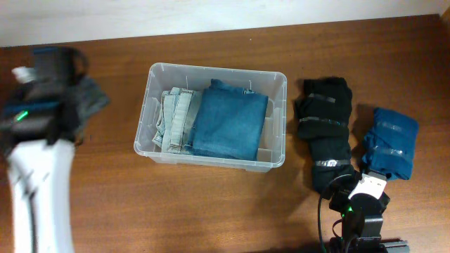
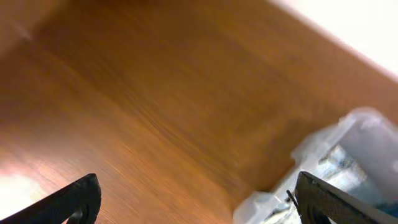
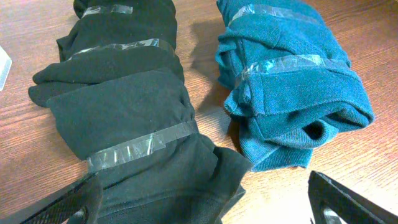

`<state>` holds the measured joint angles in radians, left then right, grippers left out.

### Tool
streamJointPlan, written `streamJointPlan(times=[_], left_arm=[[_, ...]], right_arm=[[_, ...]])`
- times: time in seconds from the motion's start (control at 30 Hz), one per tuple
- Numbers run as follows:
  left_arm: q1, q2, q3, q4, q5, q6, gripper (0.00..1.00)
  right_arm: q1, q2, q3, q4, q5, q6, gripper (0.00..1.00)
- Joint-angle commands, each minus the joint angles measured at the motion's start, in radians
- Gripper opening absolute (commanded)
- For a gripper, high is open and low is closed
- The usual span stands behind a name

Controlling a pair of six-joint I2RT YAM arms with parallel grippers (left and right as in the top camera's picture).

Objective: Pack container

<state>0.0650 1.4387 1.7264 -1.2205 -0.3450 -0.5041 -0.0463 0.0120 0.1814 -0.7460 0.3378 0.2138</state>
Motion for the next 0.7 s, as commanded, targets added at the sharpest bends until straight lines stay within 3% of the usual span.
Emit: streamJointPlan(times=[0.0, 0.3, 0.67], left_arm=[[0.066, -0.14, 0.04, -0.007, 0.009, 0.058, 0.99], [0.149, -0.337, 0.04, -0.014, 0.009, 0.058, 1.0], [0.149, -0.376, 0.04, -0.084, 0.017, 0.057, 1.0]], right_arm=[[-0.006, -0.007, -0.008, 0.002, 0.006, 0.011, 0.98], [-0.006, -0.007, -0.008, 0.002, 0.006, 0.011, 0.98], [-0.006, -0.007, -0.008, 0.002, 0.006, 0.011, 0.98]])
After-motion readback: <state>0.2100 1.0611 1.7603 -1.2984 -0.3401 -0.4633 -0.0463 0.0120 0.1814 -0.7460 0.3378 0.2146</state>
